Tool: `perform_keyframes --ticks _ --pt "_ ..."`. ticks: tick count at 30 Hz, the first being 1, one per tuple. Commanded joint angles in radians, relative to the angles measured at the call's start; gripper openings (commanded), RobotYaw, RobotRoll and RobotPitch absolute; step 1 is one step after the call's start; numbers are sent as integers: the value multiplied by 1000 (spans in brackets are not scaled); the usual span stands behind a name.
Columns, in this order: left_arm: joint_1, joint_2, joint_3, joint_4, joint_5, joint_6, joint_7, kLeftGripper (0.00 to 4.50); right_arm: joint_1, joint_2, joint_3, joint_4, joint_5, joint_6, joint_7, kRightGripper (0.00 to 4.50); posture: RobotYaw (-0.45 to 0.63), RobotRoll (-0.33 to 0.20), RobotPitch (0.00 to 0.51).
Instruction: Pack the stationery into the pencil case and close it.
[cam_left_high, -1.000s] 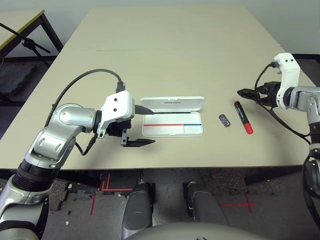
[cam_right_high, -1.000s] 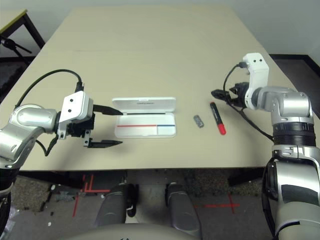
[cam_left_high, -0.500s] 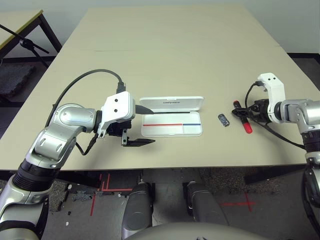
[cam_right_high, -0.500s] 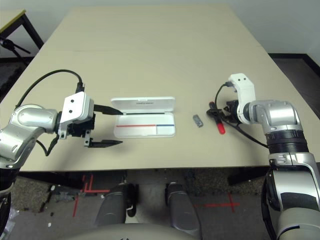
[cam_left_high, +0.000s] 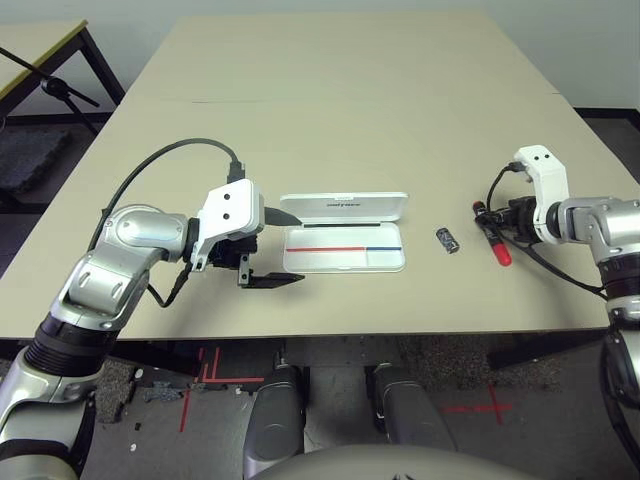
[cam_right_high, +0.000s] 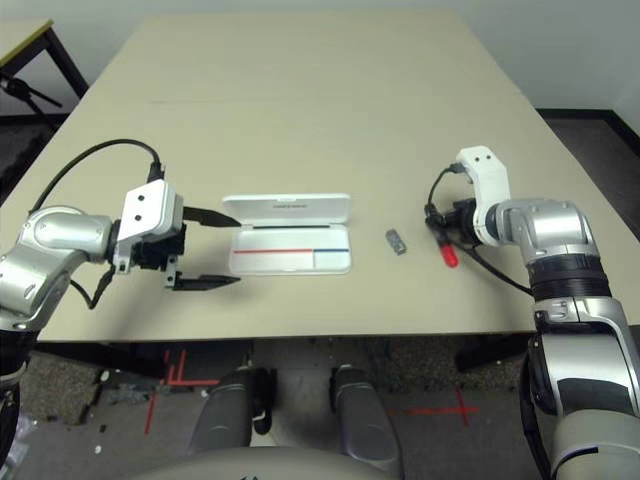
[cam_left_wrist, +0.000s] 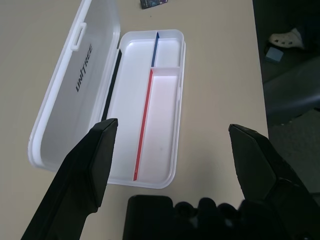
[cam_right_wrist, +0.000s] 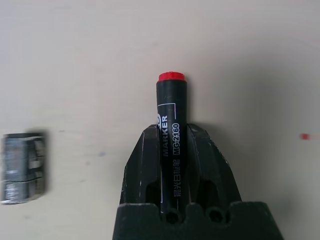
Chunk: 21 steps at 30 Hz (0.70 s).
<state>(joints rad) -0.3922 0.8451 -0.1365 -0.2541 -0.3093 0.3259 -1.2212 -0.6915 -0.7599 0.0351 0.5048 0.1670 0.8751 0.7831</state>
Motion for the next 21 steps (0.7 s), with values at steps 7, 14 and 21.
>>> perform_keyframes --ticks 7,14,21 --pt "9 14 -1 27 13 -32 -19 4500 2 -106 82 -121 -35 -259 245 484 5 0 127" --pt "11 3 -16 63 32 -63 -19 4500 40 -197 126 -244 -44 -485 500 484 8 0 133" --pt "17 -2 -17 65 40 -67 -15 4500 47 -233 160 -397 -47 -487 600 484 10 0 136"
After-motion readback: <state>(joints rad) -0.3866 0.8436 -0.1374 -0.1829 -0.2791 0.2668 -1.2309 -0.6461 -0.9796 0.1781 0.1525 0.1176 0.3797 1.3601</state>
